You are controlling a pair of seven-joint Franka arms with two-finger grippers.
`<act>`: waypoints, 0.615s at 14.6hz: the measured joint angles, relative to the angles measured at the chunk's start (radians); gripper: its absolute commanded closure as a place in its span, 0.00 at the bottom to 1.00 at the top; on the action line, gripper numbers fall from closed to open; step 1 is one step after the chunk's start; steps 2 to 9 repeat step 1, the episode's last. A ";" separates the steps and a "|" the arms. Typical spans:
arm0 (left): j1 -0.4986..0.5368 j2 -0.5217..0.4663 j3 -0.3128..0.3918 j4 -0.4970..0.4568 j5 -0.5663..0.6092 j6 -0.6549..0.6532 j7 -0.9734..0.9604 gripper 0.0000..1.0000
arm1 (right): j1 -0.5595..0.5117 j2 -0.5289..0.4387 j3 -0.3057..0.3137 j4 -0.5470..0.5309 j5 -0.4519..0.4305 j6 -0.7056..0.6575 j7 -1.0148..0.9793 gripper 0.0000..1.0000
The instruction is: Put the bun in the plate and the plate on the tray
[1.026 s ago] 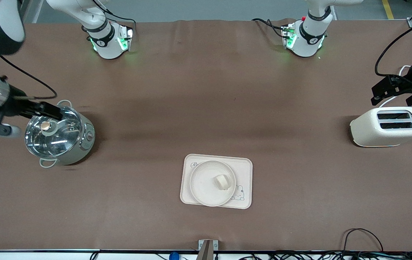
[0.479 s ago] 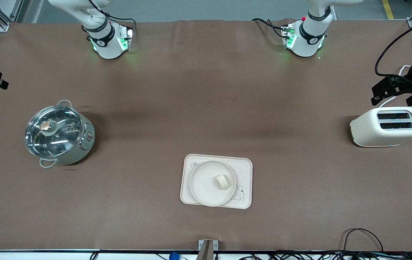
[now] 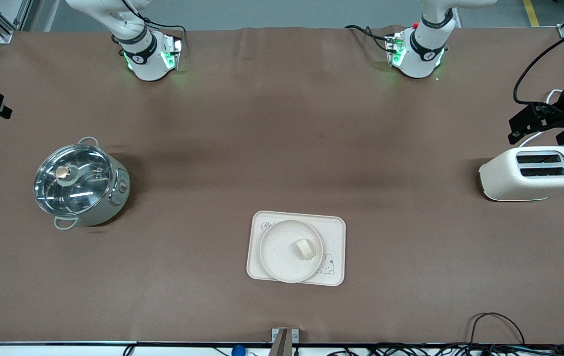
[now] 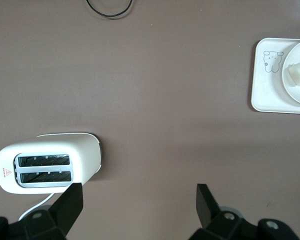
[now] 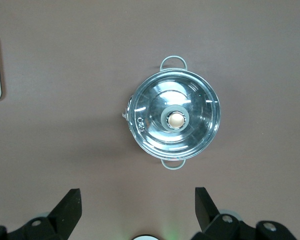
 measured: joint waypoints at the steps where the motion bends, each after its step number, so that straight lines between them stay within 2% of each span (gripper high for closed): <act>1: 0.000 0.000 0.000 0.001 0.000 0.000 0.000 0.00 | 0.000 -0.001 0.000 0.000 -0.002 0.000 0.000 0.00; 9: 0.000 0.000 0.000 0.001 0.000 0.000 0.000 0.00 | 0.000 -0.001 0.000 0.000 -0.002 0.000 0.000 0.00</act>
